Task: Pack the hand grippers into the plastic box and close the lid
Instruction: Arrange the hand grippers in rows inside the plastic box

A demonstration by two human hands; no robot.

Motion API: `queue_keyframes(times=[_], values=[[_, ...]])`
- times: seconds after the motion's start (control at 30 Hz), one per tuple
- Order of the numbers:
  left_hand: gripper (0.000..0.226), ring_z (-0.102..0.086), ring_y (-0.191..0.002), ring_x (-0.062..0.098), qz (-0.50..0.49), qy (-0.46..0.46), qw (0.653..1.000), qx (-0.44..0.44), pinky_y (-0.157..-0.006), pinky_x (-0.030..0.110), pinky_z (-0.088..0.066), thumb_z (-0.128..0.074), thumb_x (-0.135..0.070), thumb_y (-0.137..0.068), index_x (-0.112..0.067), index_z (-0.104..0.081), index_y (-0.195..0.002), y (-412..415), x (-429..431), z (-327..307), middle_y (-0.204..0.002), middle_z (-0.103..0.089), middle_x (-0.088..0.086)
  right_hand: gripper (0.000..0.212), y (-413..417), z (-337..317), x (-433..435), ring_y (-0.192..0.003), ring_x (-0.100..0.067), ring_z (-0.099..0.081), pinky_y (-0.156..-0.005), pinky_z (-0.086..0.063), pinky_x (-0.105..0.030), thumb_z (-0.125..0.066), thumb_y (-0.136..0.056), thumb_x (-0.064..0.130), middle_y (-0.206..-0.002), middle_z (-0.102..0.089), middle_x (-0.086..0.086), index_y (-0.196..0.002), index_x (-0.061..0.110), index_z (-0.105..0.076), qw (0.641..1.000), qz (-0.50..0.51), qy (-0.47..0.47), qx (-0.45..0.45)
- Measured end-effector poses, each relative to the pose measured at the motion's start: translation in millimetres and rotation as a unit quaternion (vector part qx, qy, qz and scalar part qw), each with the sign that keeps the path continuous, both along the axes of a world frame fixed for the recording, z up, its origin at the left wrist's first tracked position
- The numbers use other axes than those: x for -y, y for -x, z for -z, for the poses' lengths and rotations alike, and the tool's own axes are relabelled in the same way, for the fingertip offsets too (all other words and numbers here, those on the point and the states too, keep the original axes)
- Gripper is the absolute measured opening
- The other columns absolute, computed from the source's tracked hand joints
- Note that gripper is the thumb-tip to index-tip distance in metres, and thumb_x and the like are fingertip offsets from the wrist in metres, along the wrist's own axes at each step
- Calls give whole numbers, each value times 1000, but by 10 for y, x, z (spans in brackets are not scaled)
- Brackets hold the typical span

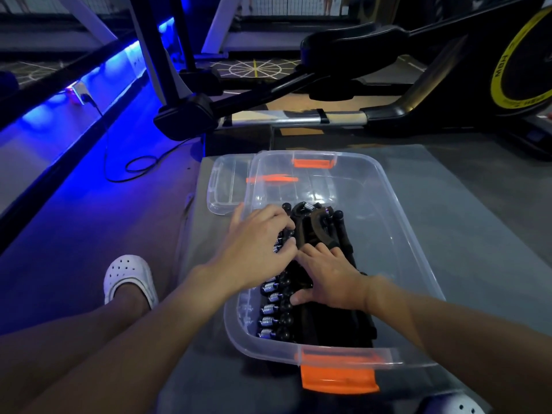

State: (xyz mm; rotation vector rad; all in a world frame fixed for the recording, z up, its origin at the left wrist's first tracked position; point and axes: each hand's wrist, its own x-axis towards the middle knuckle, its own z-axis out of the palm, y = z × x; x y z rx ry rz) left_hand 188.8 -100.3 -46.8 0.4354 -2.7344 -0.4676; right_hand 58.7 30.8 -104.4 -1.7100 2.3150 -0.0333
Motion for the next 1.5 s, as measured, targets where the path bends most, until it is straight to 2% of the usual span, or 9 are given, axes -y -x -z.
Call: queue_keyframes(times=[0.43, 0.6, 0.67, 0.83, 1.03, 1.13, 1.23, 1.37, 1.5], values=[[26, -57, -103, 5, -7, -13, 1000, -13, -117, 41, -8, -43, -42, -85, -31, -64, -96, 18, 11, -13, -99, -64, -19, 90, 2, -75, -69, -122, -19, -43, -105, -29, -46, -59, -70, 77, -127, -46, 7, -142, 31, -31, 1000, 21, 6, 17], [37, -58, -104, 8, -4, -24, 1000, -19, -117, 49, -16, -36, -48, -82, -30, -65, -95, -1, 15, -40, -98, -65, -17, 58, -47, -403, -214, -122, -21, -46, -103, -32, -41, -44, -91, 61, -128, -50, 5, -139, 28, -38, 993, 77, 85, 10], [43, -58, -103, 6, 8, -21, 1000, -13, -118, 49, -12, -31, -52, -81, -29, -65, -96, -40, -2, -68, -97, -65, -18, 51, -116, -551, -374, -120, -20, -48, -102, -33, -40, -40, -95, 55, -128, -52, 5, -137, 26, -41, 987, 104, 124, 19], [45, -59, -101, 0, 79, -2, 997, 15, -122, 45, 2, -31, -54, -86, -29, -66, -97, -228, -24, -98, -96, -65, -20, 63, -510, -757, -920, -113, -15, -52, -99, -37, -36, -14, -88, 61, -121, -54, 10, -131, 27, -45, 979, 128, 156, 32], [49, -59, -113, 1, 121, -79, 989, -25, -123, 45, -5, -35, -58, -94, -25, -70, -99, -443, 68, 40, -104, -69, -15, 43, -743, -689, -1145, -92, -21, -60, -82, -46, -40, -25, -96, 49, -99, -61, 6, -110, 24, -57, 961, 168, 206, -79], [58, -57, -115, -1, 114, -102, 987, -55, -123, 46, -7, -28, -62, -96, -24, -72, -97, -444, 10, 77, -102, -70, -15, 39, -713, -685, -1193, -87, -23, -58, -79, -46, -40, -30, -96, 45, -95, -60, 4, -102, 21, -60, 957, 153, 224, -102], [61, -58, -109, -2, 112, -86, 988, -55, -121, 48, -10, -24, -64, -96, -25, -72, -94, -415, -27, 58, -98, -70, -17, 37, -680, -683, -1201, -86, -24, -57, -79, -46, -41, -32, -96, 45, -94, -60, 3, -100, 20, -59, 957, 143, 227, -111], [49, -58, -104, -3, 99, -55, 992, -50, -121, 47, -7, -28, -49, -97, -26, -71, -91, -387, -177, 83, -93, -68, -19, 34, -529, -671, -1288, -85, -23, -58, -79, -45, -41, -36, -95, 42, -90, -59, 3, -99, 19, -60, 955, 131, 235, -122], [47, -53, -107, -6, 77, -44, 994, -58, -120, 45, -2, -28, -49, -96, -30, -70, -88, -314, -464, 96, -95, -67, -24, 33, -231, -692, -1433, -84, -25, -60, -79, -44, -42, -36, -93, 40, -88, -60, 2, -97, 18, -61, 957, 123, 227, -131]])
